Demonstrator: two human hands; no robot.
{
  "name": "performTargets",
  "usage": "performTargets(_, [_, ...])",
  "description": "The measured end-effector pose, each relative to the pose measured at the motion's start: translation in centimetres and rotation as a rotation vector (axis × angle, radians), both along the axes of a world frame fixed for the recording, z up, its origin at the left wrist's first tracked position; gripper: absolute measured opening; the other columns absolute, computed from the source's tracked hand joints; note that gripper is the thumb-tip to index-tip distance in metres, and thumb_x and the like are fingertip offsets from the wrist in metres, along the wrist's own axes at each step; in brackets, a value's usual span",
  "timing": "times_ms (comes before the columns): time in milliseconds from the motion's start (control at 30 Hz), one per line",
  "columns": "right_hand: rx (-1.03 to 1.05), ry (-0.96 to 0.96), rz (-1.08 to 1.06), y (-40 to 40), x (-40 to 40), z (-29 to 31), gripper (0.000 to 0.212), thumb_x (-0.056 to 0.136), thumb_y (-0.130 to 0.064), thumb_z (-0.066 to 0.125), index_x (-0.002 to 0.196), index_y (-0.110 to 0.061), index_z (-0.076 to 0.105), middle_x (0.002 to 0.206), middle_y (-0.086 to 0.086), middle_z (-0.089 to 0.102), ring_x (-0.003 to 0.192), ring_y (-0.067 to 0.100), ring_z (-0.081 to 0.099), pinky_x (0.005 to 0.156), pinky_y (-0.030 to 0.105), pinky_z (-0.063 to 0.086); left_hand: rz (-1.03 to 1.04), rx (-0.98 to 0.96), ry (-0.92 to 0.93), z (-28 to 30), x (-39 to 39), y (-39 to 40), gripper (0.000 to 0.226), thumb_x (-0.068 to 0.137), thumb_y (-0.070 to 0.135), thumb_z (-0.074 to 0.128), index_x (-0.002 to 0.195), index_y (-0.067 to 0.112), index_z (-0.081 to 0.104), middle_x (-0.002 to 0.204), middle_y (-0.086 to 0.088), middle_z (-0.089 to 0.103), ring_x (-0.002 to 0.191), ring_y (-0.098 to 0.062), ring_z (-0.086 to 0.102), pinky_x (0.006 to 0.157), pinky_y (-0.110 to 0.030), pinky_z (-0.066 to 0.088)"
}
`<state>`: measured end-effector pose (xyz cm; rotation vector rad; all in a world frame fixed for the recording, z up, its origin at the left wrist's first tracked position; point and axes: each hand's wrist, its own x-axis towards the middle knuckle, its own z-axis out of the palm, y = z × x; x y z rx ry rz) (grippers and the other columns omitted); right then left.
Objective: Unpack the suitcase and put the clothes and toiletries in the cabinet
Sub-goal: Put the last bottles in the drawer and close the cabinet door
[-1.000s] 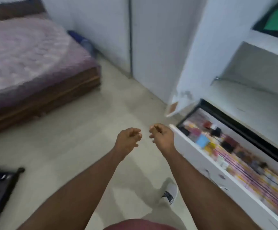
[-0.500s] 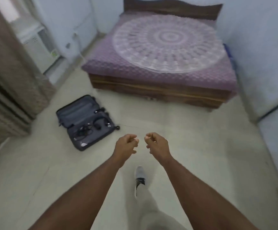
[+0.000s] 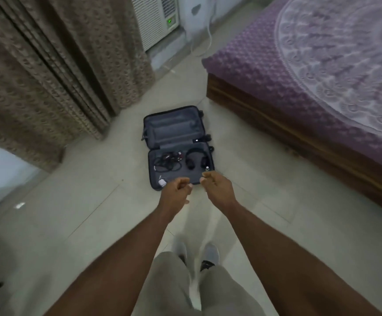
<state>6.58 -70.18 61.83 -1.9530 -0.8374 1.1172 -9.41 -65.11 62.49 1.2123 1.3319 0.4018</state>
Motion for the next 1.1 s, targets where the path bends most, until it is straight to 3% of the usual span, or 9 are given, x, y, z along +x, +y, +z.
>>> performTargets(100, [-0.023,-0.028,0.051,6.6,1.3,-5.9,0.03,0.097,-0.034,0.067,0.123,-0.019,0.071,0.109,-0.005,0.075,0.104,0.014,0.069,0.096,0.034,0.053,0.05,-0.022,0.037,-6.0,0.8,5.7,0.028,0.099,0.022,0.067,0.125,0.013,0.066,0.11,-0.009,0.072,0.102,-0.024,0.071,0.072,-0.038,0.064])
performTargets(233, [-0.052,-0.015,0.077,14.5,2.2,-17.2,0.027,0.096,-0.029,0.067,0.121,-0.02,0.071,0.099,-0.005,0.074,0.098,0.018,0.071,0.092,0.038,0.057,0.072,-0.033,0.098,-17.0,1.6,13.2,0.026,0.098,0.021,0.068,0.122,0.014,0.069,0.105,-0.008,0.072,0.1,-0.024,0.071,0.083,-0.05,0.063])
performTargets(433, [-0.104,-0.129,0.16,24.5,2.6,-39.0,0.027,0.096,-0.01,0.06,0.12,-0.012,0.072,0.099,-0.001,0.071,0.089,0.019,0.068,0.082,0.028,0.055,0.012,0.009,0.196,-38.2,2.2,23.1,0.026,0.097,0.022,0.07,0.121,0.011,0.068,0.092,0.002,0.069,0.085,-0.017,0.066,0.088,-0.044,0.059])
performTargets(567, [-0.138,-0.273,0.187,29.7,2.7,-51.9,0.031,0.089,-0.022,0.059,0.115,-0.015,0.076,0.112,0.006,0.077,0.102,0.028,0.071,0.089,0.029,0.053,-0.011,0.034,0.24,-51.6,2.6,28.6,0.04,0.083,0.04,0.072,0.116,0.016,0.071,0.085,0.005,0.069,0.078,-0.018,0.064,0.083,-0.048,0.061])
performTargets(667, [-0.136,-0.309,0.222,32.7,3.1,-58.5,0.028,0.087,-0.015,0.062,0.111,-0.015,0.077,0.112,0.005,0.078,0.105,0.029,0.071,0.091,0.033,0.055,-0.074,0.077,0.265,-58.8,3.3,32.0,0.026,0.091,0.026,0.075,0.114,0.014,0.07,0.085,0.002,0.067,0.078,-0.019,0.064,0.078,-0.036,0.056])
performTargets(800, [-0.108,-0.39,0.202,35.3,3.6,-65.0,0.027,0.087,-0.014,0.061,0.109,-0.017,0.077,0.107,0.006,0.078,0.102,0.03,0.07,0.084,0.036,0.057,-0.128,0.127,0.289,-66.2,3.4,35.2,0.021,0.093,0.021,0.074,0.113,0.015,0.069,0.081,0.005,0.063,0.077,-0.017,0.062,0.075,-0.026,0.049])
performTargets(967, [-0.115,-0.475,0.126,37.0,5.3,-71.2,0.026,0.093,-0.025,0.062,0.114,-0.015,0.074,0.114,0.011,0.073,0.107,0.034,0.067,0.089,0.037,0.054,-0.064,0.09,0.213,-70.5,3.4,36.9,0.023,0.094,0.02,0.073,0.116,0.013,0.068,0.086,-0.002,0.064,0.085,-0.023,0.066,0.083,-0.046,0.059])
performTargets(1100, [-0.094,-0.449,0.107,37.8,5.9,-73.1,0.025,0.098,-0.031,0.058,0.11,-0.019,0.076,0.105,0.013,0.076,0.102,0.035,0.069,0.085,0.038,0.055,-0.005,0.046,0.154,-71.6,3.9,36.7,0.024,0.096,0.015,0.069,0.12,0.01,0.066,0.086,-0.006,0.062,0.083,-0.021,0.064,0.075,-0.044,0.062])
